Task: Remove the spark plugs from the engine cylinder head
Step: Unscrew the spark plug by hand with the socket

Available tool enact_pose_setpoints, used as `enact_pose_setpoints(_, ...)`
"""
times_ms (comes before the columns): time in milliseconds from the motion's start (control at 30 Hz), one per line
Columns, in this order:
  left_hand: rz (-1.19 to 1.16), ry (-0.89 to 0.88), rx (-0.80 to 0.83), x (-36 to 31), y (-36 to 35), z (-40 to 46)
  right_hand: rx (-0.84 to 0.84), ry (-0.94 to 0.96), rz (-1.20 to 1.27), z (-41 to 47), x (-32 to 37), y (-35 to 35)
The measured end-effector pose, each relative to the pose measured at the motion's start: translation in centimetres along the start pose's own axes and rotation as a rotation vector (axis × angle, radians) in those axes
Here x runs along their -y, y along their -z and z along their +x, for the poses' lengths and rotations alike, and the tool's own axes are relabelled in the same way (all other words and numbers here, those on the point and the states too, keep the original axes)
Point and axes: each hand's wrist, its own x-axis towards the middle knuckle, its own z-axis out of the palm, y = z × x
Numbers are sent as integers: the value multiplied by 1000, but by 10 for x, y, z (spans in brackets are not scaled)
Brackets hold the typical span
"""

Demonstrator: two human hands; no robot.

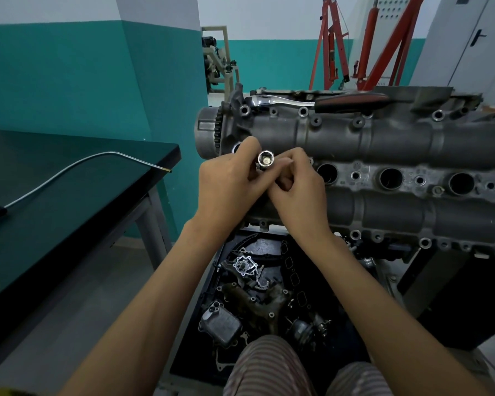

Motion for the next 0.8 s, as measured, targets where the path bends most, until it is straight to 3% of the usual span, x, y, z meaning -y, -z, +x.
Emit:
enact_pose_setpoints(167,-14,-22,26,3,1,-2,44,-8,-13,1,5,1)
enact_pose_setpoints(367,-32,-83,6,5,2,-4,227,234,-194,11,8,17)
enact_pose_setpoints(500,-44,-98,5,7,0,-4,360,316,-178,21,1,26)
enact_pose_setpoints(800,7,-55,-15,5,-1,-1,182,52,-38,19,-6,18)
